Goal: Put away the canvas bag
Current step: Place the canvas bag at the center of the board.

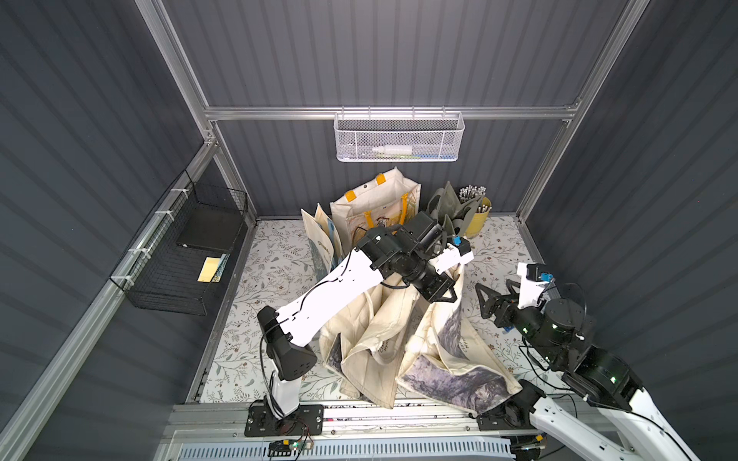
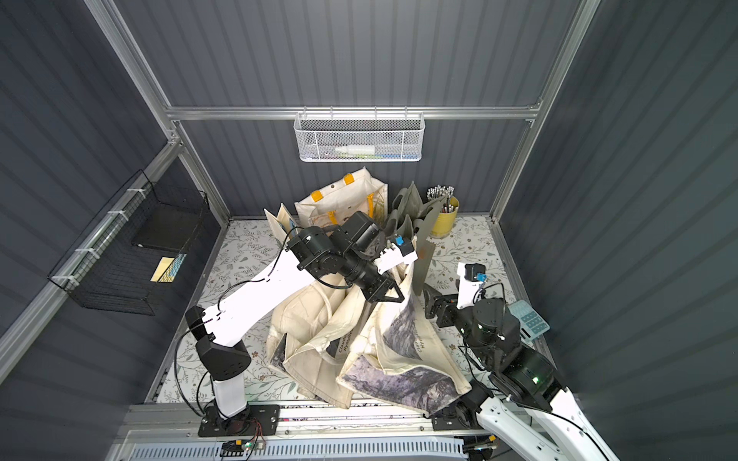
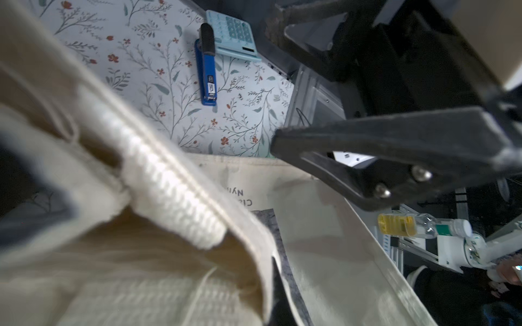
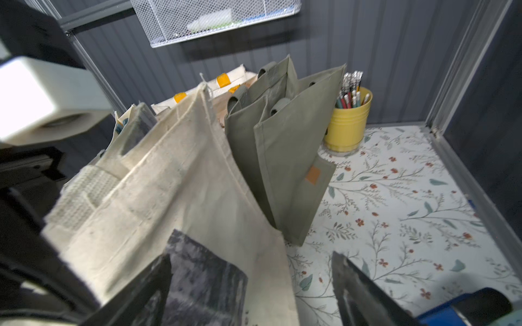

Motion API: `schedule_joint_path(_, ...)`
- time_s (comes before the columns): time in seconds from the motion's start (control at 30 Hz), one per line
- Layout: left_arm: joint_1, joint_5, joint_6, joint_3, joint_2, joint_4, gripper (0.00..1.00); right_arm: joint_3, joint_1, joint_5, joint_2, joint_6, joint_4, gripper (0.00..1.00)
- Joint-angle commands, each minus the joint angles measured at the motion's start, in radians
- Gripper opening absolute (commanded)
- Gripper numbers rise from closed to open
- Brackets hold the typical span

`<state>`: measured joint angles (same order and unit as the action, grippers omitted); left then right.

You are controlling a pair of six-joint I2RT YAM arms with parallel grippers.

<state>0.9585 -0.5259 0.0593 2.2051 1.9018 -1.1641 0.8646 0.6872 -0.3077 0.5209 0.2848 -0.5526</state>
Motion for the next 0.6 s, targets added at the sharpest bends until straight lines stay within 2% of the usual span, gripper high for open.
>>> schedule_joint_path(0.0,-0.007,0.093,-0.035,0.04,-0.023,-0.016,0.0,-0.017,0.005,0.064,0.003,0.095,-0.008,0.89)
schedule_joint_path(0.2,-0.046,0.122,-0.036,0.086,-0.042,-0.028,0.0,-0.089,0.005,0.14,0.017,0.158,0.066,0.89)
schedule_joint_path(0.33,-0.053,0.081,-0.013,0.132,-0.06,-0.009,0.0,-0.095,0.005,0.112,0.025,0.161,0.065,0.9)
schedule_joint_path(0.57,-0.051,-0.044,0.053,0.094,0.075,0.051,0.0,-0.096,0.006,0.117,0.031,0.186,-0.006,0.89)
